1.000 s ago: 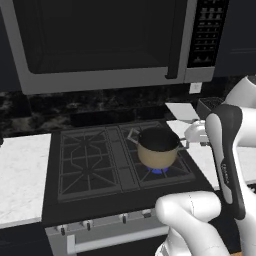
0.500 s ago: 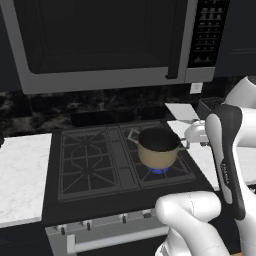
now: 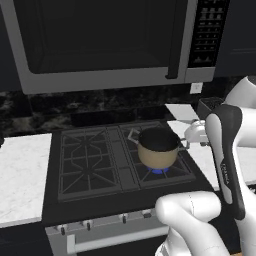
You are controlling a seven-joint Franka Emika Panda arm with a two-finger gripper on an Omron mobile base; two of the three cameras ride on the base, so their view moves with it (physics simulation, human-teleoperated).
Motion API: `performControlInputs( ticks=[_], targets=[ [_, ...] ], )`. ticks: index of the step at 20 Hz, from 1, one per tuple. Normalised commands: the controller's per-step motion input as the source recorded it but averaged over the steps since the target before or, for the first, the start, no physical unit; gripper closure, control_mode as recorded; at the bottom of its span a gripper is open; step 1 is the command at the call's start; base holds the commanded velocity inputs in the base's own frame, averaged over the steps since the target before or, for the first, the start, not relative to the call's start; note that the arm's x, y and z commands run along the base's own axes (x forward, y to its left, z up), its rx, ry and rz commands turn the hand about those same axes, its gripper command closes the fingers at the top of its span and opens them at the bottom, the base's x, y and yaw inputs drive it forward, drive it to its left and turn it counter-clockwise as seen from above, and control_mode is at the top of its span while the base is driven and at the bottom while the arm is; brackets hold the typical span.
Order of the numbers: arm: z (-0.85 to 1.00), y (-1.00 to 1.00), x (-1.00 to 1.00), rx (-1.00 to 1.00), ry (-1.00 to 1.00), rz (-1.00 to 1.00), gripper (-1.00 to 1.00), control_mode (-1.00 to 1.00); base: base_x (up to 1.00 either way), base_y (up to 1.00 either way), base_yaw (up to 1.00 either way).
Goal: Put the mushroom and sweet potato in the pot. Retrieve the spatula and lightly stir the vegetables in the pot.
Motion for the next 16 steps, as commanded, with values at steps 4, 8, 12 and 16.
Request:
performControlInputs(
  ticks=[4,8,12,16],
  targets=[
    [0.00,0.00,0.00,0.00,0.00,0.00,1.00,-1.00,0.00,0.00,0.00],
    [-0.20,0.00,0.05,-0.12,0.02,0.00,1.00,-1.00,0.00,0.00,0.00],
    [-0.27,-0.06,0.13,-0.32,0.10,0.00,1.00,-1.00,0.00,0.00,0.00],
    [-0.16,-0.06,0.01,-0.18,0.01,0.00,1.00,-1.00,0.00,0.00,0.00]
  ],
)
